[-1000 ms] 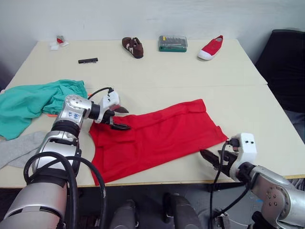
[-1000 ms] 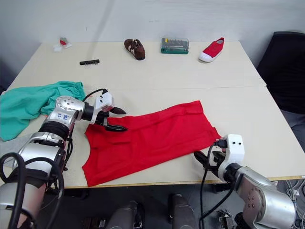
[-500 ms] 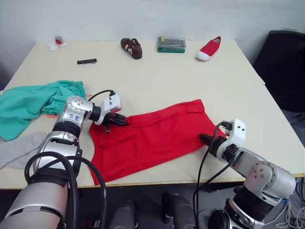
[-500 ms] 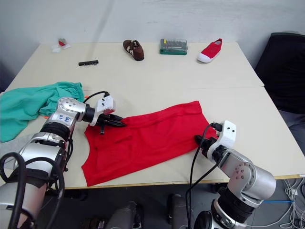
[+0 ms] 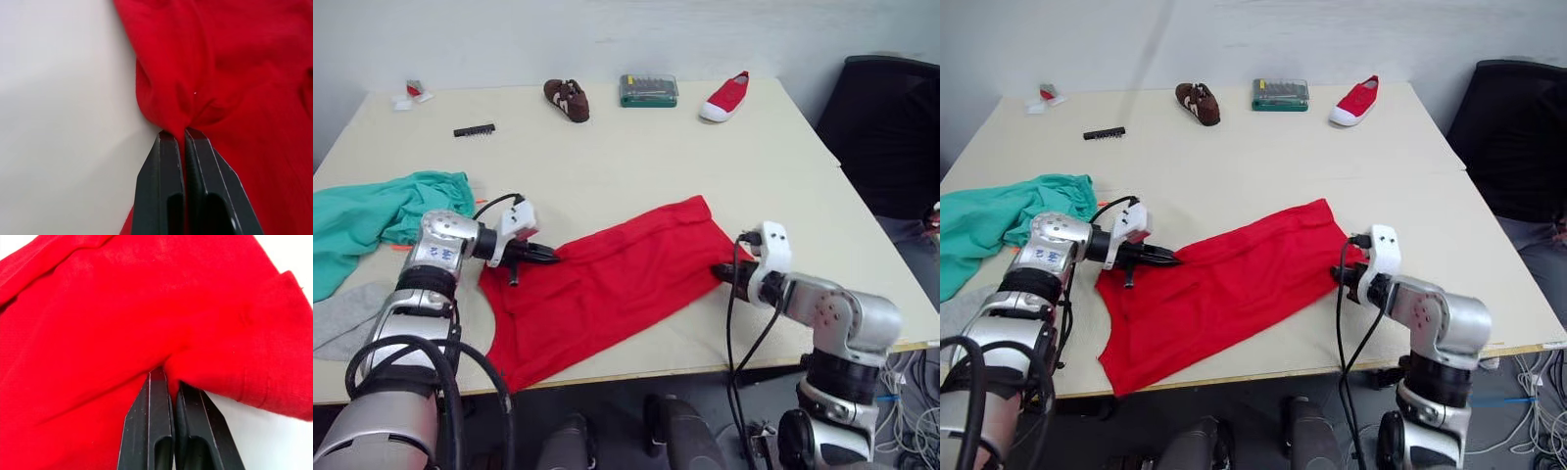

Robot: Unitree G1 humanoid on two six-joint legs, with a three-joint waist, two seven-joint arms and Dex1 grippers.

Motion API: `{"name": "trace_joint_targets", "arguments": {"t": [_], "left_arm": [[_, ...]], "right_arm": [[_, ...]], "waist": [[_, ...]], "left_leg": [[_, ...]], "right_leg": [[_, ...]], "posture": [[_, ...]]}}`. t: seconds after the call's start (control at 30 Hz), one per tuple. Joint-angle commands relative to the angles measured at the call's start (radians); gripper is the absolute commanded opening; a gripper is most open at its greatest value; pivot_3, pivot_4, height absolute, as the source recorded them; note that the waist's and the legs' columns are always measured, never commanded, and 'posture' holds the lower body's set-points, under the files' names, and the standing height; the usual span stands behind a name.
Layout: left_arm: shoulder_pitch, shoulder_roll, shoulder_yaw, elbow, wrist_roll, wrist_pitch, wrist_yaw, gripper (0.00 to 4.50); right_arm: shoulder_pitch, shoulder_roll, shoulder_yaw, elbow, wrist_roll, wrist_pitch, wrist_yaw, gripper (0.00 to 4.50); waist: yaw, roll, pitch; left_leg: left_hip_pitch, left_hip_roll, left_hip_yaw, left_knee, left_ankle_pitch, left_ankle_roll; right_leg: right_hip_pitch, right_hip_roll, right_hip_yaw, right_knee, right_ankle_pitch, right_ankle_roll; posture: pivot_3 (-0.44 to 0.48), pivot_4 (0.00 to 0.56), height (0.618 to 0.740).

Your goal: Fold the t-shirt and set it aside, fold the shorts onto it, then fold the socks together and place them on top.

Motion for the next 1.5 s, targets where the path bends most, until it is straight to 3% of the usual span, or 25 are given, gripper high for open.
{"name": "trace_joint_targets", "arguments": {"t": [0.03, 0.17, 0.4, 0.53, 0.67, 0.73, 0.9, 1.17, 1.33, 1.5], "left_arm": [[0.207, 0.055, 0.06, -0.318, -0.069, 0.197, 0.046, 0.0], [0.439, 0.078, 0.126, -0.689, -0.143, 0.415, 0.145, 0.0], [0.676, 0.049, 0.253, -1.096, -0.269, 0.718, 0.352, 0.0], [0.747, 0.02, 0.265, -1.232, -0.331, 0.823, 0.427, 0.0], [0.739, 0.01, 0.272, -1.238, -0.37, 0.873, 0.473, 0.0], [0.72, 0.029, 0.272, -1.219, -0.396, 0.889, 0.455, 0.55], [0.7, 0.127, 0.246, -1.183, -0.431, 0.888, 0.361, 1.99], [0.535, 0.239, 0.235, -0.981, -0.477, 0.829, 0.208, 4.5], [0.154, 0.145, 0.059, -0.552, -0.311, 0.639, 0.192, 4.5], [-0.136, -0.011, -0.036, -0.119, -0.175, 0.455, 0.199, 4.5]], "right_arm": [[-0.178, -0.049, 0.102, 0.365, -0.051, -0.228, 0.05, 0.02], [-0.394, -0.063, 0.221, 0.734, -0.114, -0.463, 0.128, 0.02], [-0.645, -0.027, 0.281, 1.186, -0.196, -0.773, 0.167, 0.02], [-0.693, -0.024, 0.285, 1.303, -0.226, -0.87, 0.163, 0.02], [-0.705, -0.031, 0.27, 1.328, -0.217, -0.893, 0.211, 0.02], [-0.699, -0.042, 0.269, 1.309, -0.214, -0.896, 0.242, 0.21], [-0.651, -0.076, 0.268, 1.143, -0.196, -0.831, 0.264, 1.62], [-0.3, -0.219, 0.27, 0.336, -0.07, -0.295, 0.315, 4.45], [-0.081, -0.188, 0.118, -0.114, 0.102, 0.136, 0.275, 4.45], [0.116, -0.179, 0.074, -0.336, 0.28, 0.252, 0.337, 4.45]], "waist": [[-0.008, 0.0, 0.0], [-0.02, 0.001, 0.0], [-0.021, 0.002, 0.001], [-0.019, 0.002, 0.001], [-0.016, 0.002, 0.001], [-0.015, 0.002, 0.001], [-0.018, 0.005, 0.003], [0.009, 0.005, 0.003], [0.041, 0.005, 0.003], [0.059, 0.005, 0.003]], "left_leg": [[0.001, 0.0, 0.0, -0.001, 0.0, 0.0], [0.006, -0.001, 0.004, -0.01, 0.003, -0.003], [0.005, 0.0, 0.003, -0.018, 0.006, -0.011], [0.004, 0.0, 0.003, -0.018, 0.006, -0.011], [0.004, 0.0, 0.002, -0.018, 0.006, -0.012], [0.005, 0.0, 0.001, -0.018, 0.006, -0.012], [0.004, 0.0, 0.0, -0.018, 0.008, -0.015], [0.002, 0.0, -0.001, -0.026, 0.008, -0.016], [0.0, 0.0, -0.002, -0.023, 0.008, -0.015], [-0.001, -0.001, -0.001, -0.016, 0.003, -0.006]], "right_leg": [[0.001, 0.0, 0.0, 0.0, 0.0, 0.0], [0.0, -0.001, 0.006, 0.0, 0.0, -0.001], [-0.003, -0.001, 0.005, 0.0, -0.002, -0.004], [-0.002, -0.001, 0.005, -0.001, -0.002, -0.003], [-0.002, -0.002, 0.004, -0.004, -0.002, -0.004], [-0.002, -0.002, 0.004, -0.003, -0.002, -0.004], [-0.003, -0.002, 0.003, -0.003, -0.003, -0.005], [-0.005, -0.002, 0.001, -0.006, -0.003, -0.006], [-0.006, -0.002, -0.002, -0.008, -0.003, -0.006], [-0.004, -0.001, -0.003, -0.007, -0.002, -0.004]], "posture": [[0.0, 0.15, 0.74], [0.0, 0.15, 0.74], [0.0, 0.15, 0.74], [0.0, 0.15, 0.74], [0.0, 0.15, 0.74], [0.0, 0.15, 0.74], [0.0, 0.15, 0.74], [0.0, 0.15, 0.74], [0.0, 0.15, 0.74], [0.0, 0.15, 0.74]]}}
